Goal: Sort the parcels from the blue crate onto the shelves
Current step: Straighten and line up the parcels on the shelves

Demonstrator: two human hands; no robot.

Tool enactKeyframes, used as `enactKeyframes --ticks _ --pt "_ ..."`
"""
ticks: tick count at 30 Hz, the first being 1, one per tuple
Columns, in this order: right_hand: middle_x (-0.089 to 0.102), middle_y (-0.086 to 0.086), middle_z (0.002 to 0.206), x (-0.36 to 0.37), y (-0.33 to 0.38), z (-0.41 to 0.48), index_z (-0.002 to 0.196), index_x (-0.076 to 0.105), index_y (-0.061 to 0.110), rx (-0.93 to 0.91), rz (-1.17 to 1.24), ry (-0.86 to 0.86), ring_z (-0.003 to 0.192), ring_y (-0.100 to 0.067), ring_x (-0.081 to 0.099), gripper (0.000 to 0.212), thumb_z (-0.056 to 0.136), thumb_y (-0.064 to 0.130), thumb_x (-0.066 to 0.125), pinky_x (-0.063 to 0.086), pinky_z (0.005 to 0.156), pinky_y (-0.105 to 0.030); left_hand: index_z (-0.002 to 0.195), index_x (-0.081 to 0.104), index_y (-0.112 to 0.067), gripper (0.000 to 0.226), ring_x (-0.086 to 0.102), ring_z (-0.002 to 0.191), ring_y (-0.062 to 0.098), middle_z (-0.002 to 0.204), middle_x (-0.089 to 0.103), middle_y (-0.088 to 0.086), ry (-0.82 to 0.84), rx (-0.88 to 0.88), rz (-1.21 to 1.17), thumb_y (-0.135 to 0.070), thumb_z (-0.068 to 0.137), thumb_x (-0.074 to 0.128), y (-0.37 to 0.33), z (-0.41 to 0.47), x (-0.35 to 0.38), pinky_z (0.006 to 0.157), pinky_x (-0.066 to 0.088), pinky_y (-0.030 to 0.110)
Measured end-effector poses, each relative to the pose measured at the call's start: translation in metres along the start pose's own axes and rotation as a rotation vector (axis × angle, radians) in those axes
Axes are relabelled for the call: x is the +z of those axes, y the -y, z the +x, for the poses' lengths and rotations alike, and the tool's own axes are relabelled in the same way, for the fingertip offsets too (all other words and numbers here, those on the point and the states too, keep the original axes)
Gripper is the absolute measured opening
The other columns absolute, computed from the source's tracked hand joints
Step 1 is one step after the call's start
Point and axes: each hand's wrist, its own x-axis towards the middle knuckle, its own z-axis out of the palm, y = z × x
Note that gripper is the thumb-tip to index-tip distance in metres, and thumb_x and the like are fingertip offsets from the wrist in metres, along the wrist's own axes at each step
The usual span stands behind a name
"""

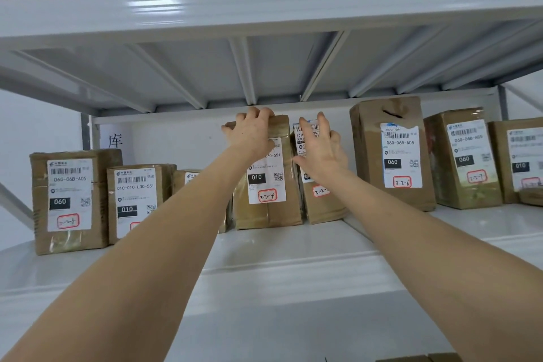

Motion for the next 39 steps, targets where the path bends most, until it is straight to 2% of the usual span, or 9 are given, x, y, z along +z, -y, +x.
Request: enactKeyframes --ticks 8,11,15,21,27,32,35,37,39 --pt "-0.009 -0.004 0.159 0.007 0.002 -0.004 0.151 0.01 0.032 0.025 -0.009 -0.005 0.143 -0.038 0.014 0.083 0.089 0.031 0.065 0.043 0.101 -0.047 0.141 0.032 -0.028 0.064 0.032 0.13 0.029 0.141 0.034 0.006 0.028 0.039 0.002 -0.02 0.085 0.061 0.008 -0.004 -0.001 0.105 0.028 0.061" --pt "-0.01 -0.006 0.158 0.005 0.0 -0.01 0.15 0.01 0.036 0.062 0.008 0.024 0.136 -0.039 0.026 0.088 0.085 0.032 0.069 0.045 0.095 -0.047 0.14 0.032 -0.03 0.065 0.032 0.13 0.029 0.142 0.032 0.007 0.067 0.022 -0.07 -0.016 0.084 0.061 0.009 -0.004 -0.005 0.103 0.032 0.059" --pt "-0.002 -0.012 0.156 0.006 -0.004 -0.019 0.15 0.002 0.038 0.122 0.045 0.102 0.111 -0.041 0.052 0.095 0.083 0.036 0.069 0.047 0.088 -0.042 0.138 0.035 -0.032 0.062 0.033 0.129 0.029 0.141 0.035 0.006 0.068 0.005 -0.108 -0.01 0.085 0.057 0.012 -0.005 -0.009 0.101 0.037 0.054" --pt "0.02 -0.013 0.142 0.002 0.003 -0.023 0.151 0.001 0.033 0.123 0.095 0.055 0.1 -0.039 0.057 0.099 0.081 0.033 0.071 0.043 0.067 -0.034 0.134 0.041 -0.032 0.056 0.037 0.126 0.031 0.135 0.042 0.006 0.004 -0.008 -0.113 -0.011 0.085 0.056 0.015 -0.005 -0.018 0.1 0.038 0.054" --pt "0.025 -0.011 0.142 0.002 0.002 -0.027 0.152 0.006 0.031 0.107 0.107 0.07 0.111 -0.036 0.053 0.091 0.085 0.04 0.067 0.047 0.087 -0.042 0.141 0.033 -0.03 0.063 0.033 0.13 0.031 0.141 0.037 0.007 0.079 0.021 -0.066 -0.014 0.085 0.058 0.02 -0.01 -0.02 0.102 0.036 0.055" --pt "0.021 -0.009 0.154 0.003 -0.011 -0.022 0.152 0.003 0.026 0.222 0.205 0.035 0.128 -0.033 0.042 0.086 0.089 0.038 0.062 0.043 0.099 -0.046 0.144 0.028 -0.029 0.068 0.03 0.133 0.031 0.144 0.033 0.007 0.019 0.014 -0.038 -0.018 0.085 0.059 0.016 -0.012 -0.013 0.106 0.029 0.057" --pt "0.048 -0.005 0.14 0.01 -0.014 -0.023 0.149 0.013 0.019 0.246 0.458 0.158 0.117 -0.027 0.055 0.083 0.087 0.026 0.067 0.049 0.091 -0.038 0.141 0.033 -0.028 0.062 0.028 0.133 0.031 0.142 0.033 0.007 0.03 0.014 -0.051 -0.021 0.086 0.058 0.016 -0.012 -0.008 0.106 0.029 0.057" --pt "0.054 -0.004 0.134 0.014 -0.016 -0.025 0.144 0.022 0.018 0.238 0.491 0.175 0.112 -0.024 0.059 0.074 0.086 0.021 0.067 0.05 0.082 -0.032 0.14 0.035 -0.026 0.059 0.028 0.133 0.031 0.141 0.034 0.007 0.006 0.014 -0.064 -0.02 0.086 0.058 0.016 -0.014 -0.006 0.107 0.029 0.056" --pt "0.052 -0.007 0.134 0.013 -0.017 -0.028 0.143 0.023 0.019 0.229 0.428 0.17 0.111 -0.025 0.058 0.074 0.085 0.024 0.068 0.05 0.086 -0.036 0.14 0.035 -0.024 0.059 0.027 0.134 0.03 0.142 0.034 0.007 -0.013 0.037 -0.064 -0.018 0.086 0.057 0.017 -0.017 -0.006 0.108 0.026 0.057"
